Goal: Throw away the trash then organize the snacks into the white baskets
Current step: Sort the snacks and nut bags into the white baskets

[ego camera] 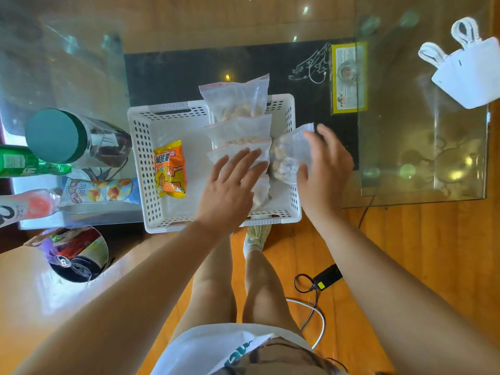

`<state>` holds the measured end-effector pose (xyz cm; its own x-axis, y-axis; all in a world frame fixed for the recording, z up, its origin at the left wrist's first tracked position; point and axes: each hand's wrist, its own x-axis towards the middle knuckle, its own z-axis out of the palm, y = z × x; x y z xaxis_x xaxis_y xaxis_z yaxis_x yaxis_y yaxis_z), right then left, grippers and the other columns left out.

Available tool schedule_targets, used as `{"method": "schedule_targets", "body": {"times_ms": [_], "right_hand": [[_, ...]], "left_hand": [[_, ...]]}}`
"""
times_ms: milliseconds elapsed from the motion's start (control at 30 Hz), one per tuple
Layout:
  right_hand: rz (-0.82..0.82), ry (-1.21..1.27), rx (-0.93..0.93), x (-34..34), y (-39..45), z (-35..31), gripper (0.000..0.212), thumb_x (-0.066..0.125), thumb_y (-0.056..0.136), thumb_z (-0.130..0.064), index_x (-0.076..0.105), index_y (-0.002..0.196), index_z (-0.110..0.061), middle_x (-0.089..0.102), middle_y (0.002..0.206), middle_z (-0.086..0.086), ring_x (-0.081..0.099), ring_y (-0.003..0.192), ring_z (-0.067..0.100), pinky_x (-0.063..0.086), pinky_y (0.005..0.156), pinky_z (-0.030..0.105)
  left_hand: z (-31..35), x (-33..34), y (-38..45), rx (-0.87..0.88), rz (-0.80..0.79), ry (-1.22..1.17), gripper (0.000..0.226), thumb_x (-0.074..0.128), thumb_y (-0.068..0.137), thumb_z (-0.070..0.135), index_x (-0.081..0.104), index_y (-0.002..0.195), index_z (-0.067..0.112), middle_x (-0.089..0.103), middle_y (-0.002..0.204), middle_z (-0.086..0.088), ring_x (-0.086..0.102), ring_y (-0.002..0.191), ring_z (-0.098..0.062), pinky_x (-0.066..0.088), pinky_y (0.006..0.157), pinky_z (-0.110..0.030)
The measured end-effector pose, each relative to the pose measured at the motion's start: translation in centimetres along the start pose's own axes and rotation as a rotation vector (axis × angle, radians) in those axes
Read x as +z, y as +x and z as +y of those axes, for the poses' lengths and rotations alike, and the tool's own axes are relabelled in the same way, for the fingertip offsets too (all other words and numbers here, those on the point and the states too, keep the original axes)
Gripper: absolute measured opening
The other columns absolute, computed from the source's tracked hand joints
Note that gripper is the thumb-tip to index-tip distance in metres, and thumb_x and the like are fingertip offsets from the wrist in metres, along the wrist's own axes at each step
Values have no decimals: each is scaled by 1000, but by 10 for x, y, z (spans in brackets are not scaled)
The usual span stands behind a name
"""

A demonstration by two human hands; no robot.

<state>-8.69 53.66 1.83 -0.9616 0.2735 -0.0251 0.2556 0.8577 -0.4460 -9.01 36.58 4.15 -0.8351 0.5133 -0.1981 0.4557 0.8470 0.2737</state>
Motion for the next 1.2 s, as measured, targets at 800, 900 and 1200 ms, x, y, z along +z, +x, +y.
{"method": "schedule_targets", "body": {"times_ms": [800,900,1200], "right_hand": [[-405,-19,-99,16,-71,-54,33,57,88,-12,57,121,-15,53,126,5,55,113,23,42,88,26],[-540,-6,81,31,-72,-59,56,55,91,-14,34,142,-19,31,149,6,37,134,23,44,99,33],[-403,-55,212,45,-62,-121,62,65,82,-16,37,137,-16,19,150,13,29,134,32,33,105,45]], "left_hand": [[-42,29,-48,-74,-363,-41,73,44,94,27,-4,149,28,-12,159,3,-8,147,-21,4,118,-43],[-58,21,-60,-94,-353,-75,74,45,94,26,-3,149,29,-11,160,3,-7,147,-20,2,118,-42],[-143,-26,-142,-502,-231,-318,70,51,92,26,10,150,26,5,160,3,7,147,-19,10,118,-40]]}}
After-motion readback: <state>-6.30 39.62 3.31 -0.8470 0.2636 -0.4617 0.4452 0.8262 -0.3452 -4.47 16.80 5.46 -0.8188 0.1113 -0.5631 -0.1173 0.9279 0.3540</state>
